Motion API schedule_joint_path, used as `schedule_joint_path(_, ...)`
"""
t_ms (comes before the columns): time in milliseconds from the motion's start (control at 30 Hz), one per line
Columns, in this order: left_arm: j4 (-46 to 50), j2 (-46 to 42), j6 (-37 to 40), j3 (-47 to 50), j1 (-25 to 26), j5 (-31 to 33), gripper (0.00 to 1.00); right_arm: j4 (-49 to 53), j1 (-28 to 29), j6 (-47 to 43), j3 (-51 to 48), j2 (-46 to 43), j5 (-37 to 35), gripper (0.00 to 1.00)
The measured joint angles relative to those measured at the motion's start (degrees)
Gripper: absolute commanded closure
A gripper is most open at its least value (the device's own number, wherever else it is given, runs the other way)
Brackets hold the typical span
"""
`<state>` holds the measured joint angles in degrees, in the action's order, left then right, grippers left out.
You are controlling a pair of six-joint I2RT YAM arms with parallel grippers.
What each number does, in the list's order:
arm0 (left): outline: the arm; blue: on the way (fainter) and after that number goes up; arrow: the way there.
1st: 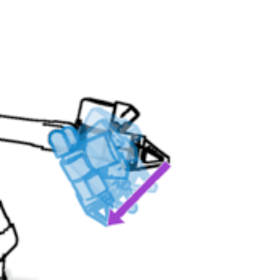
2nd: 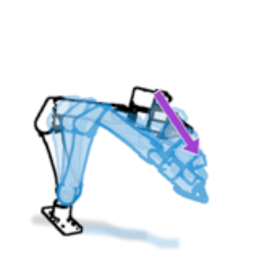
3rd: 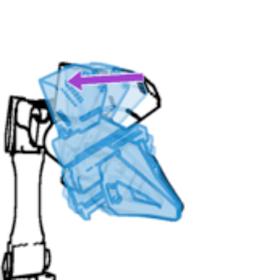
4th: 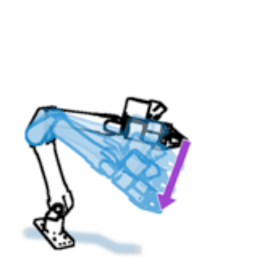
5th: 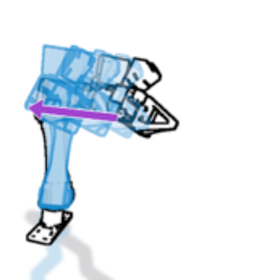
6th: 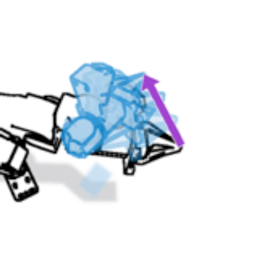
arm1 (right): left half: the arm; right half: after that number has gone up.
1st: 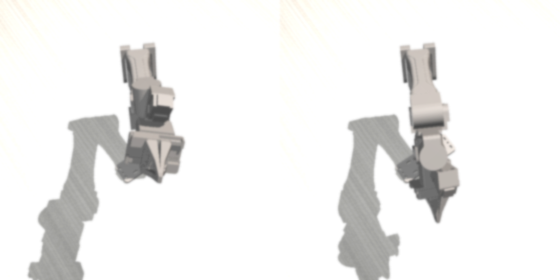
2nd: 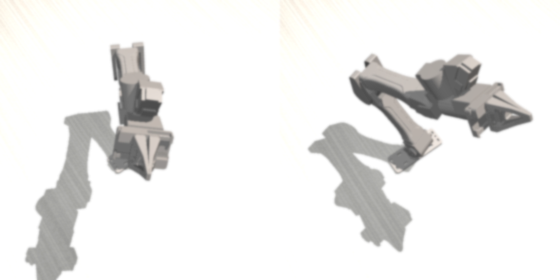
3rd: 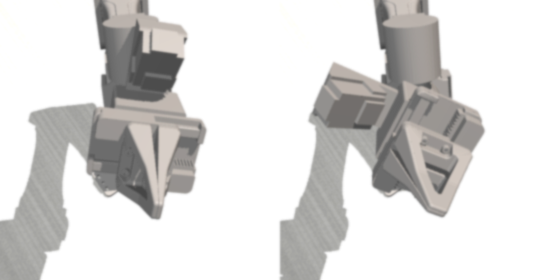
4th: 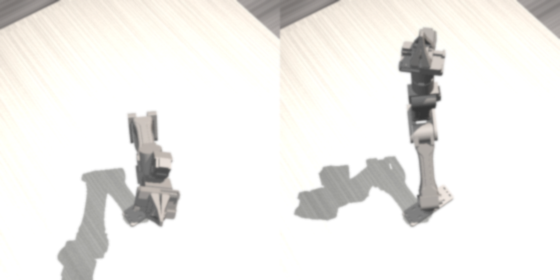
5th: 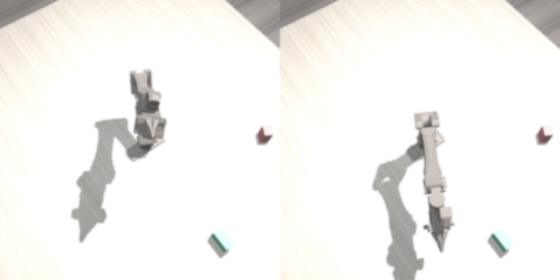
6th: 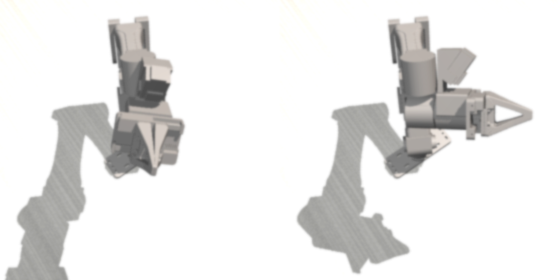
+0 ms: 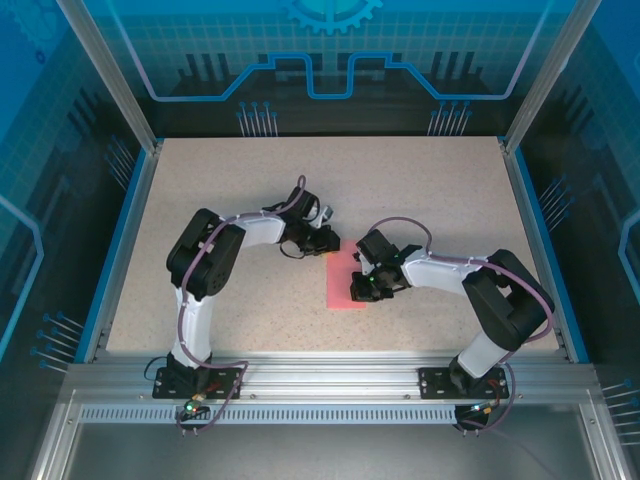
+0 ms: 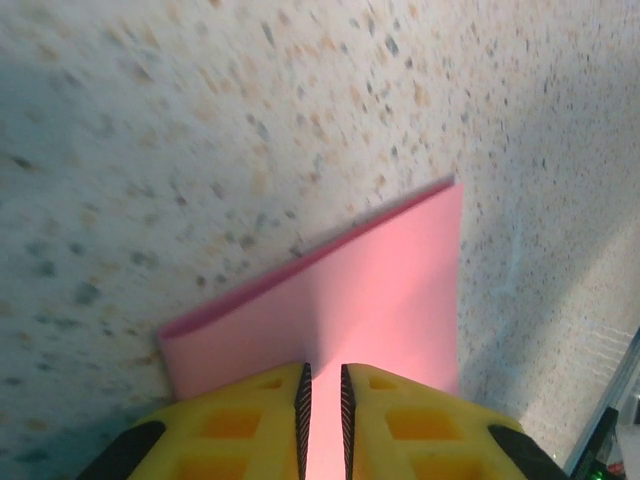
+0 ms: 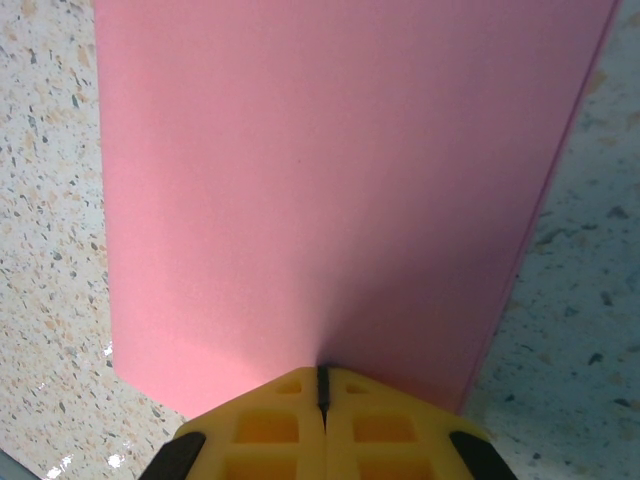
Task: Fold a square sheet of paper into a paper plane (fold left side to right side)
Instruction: First fold the square sheet of paper in half at the center of the table.
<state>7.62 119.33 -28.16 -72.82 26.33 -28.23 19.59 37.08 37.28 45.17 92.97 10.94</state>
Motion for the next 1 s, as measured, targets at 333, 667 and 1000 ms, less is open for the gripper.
schedule_joint_path(333,2.3,2.3,1.3,-4.6,-2.0,1.7,0.8,-0.6,0.0,0.0,-0.4,-0.3,0.0,0.98)
schedule_joint_path(667,5.3,1.5,3.2,-7.7,-3.4,3.3,0.72,-1.7,0.0,1.1,-1.0,-0.7,0.5,0.95)
schedule_joint_path(1000,6.9,-12.3,2.4,-2.1,-3.2,1.6,0.7,-5.3,0.0,2.6,-4.0,-6.6,-0.5,0.66)
